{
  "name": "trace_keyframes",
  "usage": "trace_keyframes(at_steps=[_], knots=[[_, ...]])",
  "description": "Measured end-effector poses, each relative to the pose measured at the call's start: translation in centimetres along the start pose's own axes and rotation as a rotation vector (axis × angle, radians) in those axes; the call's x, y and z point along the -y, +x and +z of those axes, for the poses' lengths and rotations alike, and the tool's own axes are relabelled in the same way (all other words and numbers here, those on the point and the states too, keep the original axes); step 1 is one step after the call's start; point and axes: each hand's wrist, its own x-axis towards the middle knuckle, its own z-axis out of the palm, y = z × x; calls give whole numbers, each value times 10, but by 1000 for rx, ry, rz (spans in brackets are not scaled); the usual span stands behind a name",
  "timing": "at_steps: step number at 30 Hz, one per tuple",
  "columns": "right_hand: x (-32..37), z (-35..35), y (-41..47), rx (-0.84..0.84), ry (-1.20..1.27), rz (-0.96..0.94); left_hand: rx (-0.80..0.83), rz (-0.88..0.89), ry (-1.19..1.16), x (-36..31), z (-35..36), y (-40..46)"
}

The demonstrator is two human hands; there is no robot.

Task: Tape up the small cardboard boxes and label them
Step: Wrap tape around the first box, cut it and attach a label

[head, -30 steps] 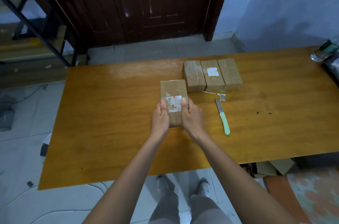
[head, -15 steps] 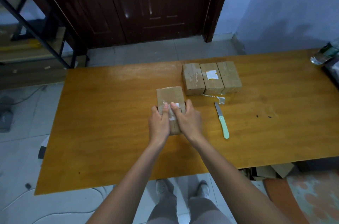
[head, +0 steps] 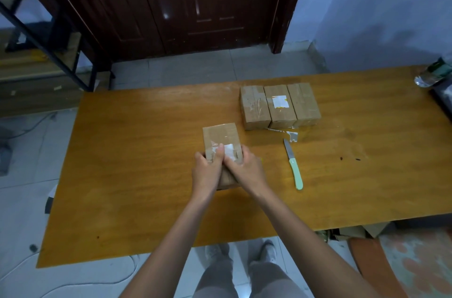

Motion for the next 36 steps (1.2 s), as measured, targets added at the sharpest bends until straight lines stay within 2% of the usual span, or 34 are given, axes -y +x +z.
trace_keyframes(at_steps=[7, 11, 13, 15, 17, 20, 23, 25, 29, 36], knots=[[-18, 9, -16, 75, 55, -103, -8, 78, 76, 27, -7, -8], [-24, 7, -12, 176, -39, -156, -45, 21, 22, 42, -13, -11], [-26, 0, -3, 127, -84, -202, -66, -53, -44, 47, -25, -5], [-30, -12, 11, -16, -110, -220, -128, -137, -82, 54, -44, 8], [-37, -22, 29, -89, -265, -219, -171, -191, -68, 66, -66, 20], [-44, -21, 50, 100, -571, -165, -174, -222, -27, 84, -90, 34], [-50, -9, 60, 236, -665, -109, -172, -226, 77, 97, -94, 42], [-53, -7, 59, 225, -608, -83, -169, -208, 174, 103, -89, 47], [-67, -10, 59, 190, -323, 22, -147, -181, 357, 110, -74, 62], [-71, -29, 44, 157, 40, -23, -233, -141, 489, 110, -60, 72]])
